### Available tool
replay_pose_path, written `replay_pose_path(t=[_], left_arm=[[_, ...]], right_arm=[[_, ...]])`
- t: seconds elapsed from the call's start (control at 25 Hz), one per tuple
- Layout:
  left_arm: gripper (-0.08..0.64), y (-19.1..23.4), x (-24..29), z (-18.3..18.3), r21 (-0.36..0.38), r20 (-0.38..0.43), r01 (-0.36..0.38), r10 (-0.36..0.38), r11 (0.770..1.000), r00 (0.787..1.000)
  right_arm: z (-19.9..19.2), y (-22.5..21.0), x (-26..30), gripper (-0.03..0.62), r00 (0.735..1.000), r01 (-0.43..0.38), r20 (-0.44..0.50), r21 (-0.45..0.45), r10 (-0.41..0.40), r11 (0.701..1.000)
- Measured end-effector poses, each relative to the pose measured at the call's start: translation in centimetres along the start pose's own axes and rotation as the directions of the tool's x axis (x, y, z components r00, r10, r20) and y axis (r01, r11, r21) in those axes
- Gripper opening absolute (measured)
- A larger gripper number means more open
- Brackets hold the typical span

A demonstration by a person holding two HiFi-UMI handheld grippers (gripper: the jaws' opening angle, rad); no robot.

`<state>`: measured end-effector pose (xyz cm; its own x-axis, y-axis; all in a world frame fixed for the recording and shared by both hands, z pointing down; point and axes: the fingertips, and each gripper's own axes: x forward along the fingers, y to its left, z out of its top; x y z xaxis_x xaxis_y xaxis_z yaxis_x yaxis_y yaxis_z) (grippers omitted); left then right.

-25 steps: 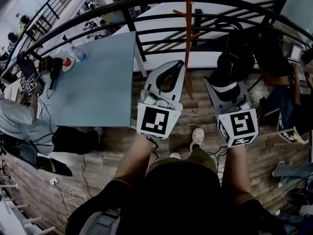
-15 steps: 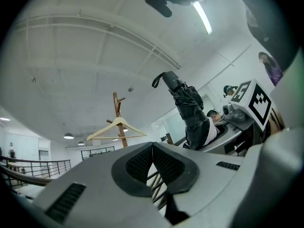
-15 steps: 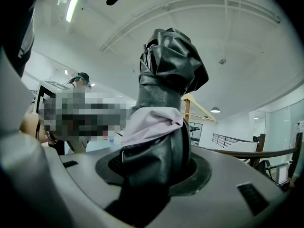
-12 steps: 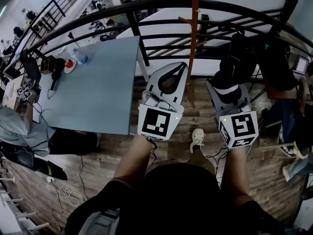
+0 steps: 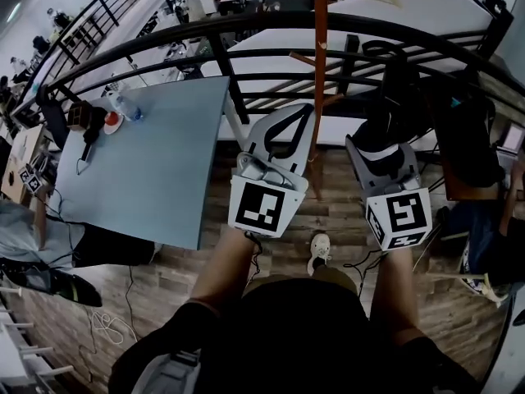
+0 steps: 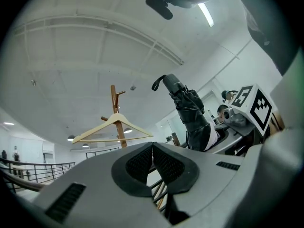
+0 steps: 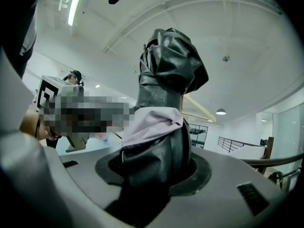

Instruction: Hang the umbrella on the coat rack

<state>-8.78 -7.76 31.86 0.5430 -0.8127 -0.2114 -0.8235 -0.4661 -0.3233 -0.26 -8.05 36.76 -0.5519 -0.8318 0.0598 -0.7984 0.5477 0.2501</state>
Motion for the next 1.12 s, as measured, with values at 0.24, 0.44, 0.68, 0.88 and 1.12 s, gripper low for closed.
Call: replay_pose_path(t=[0.24, 0.44, 0.68, 0.88, 1.12], left_arm=[[0.014, 1.7, 7.3, -1.4, -0.001, -0.002, -0.037, 0.037, 0.999, 0.999], [0.014, 2.7, 10.3, -1.8, 0.004, 0.017, -0.059, 0.059, 0.998, 0.998], [0.014, 2.6, 15.6, -1.4, 0.018, 0.001, -0.089, 0.089, 0.996, 0.996], [0.014, 2.9, 16.8, -1.6, 0.023, -0.004, -0.111, 0.112, 0.993, 0.994], [0.014, 2.8, 17.3, -1.9, 0.036, 0.000, -0.125, 0.125, 0.992, 0.992]], right_arm=[[-0.6, -5.6, 5.0, 0.227, 0.999, -0.044, 0.019, -0.010, 0.044, 0.999], [-0.8, -7.3, 7.1, 0.227, 0.997, -0.064, 0.041, -0.037, 0.066, 0.997], [-1.0, -12.0, 8.8, 0.227, 0.994, -0.099, 0.048, -0.039, 0.100, 0.994], [-1.4, -12.8, 9.6, 0.227, 0.991, -0.119, 0.056, -0.045, 0.121, 0.992], [-2.1, -13.0, 10.0, 0.227, 0.989, -0.131, 0.063, -0.048, 0.134, 0.990]])
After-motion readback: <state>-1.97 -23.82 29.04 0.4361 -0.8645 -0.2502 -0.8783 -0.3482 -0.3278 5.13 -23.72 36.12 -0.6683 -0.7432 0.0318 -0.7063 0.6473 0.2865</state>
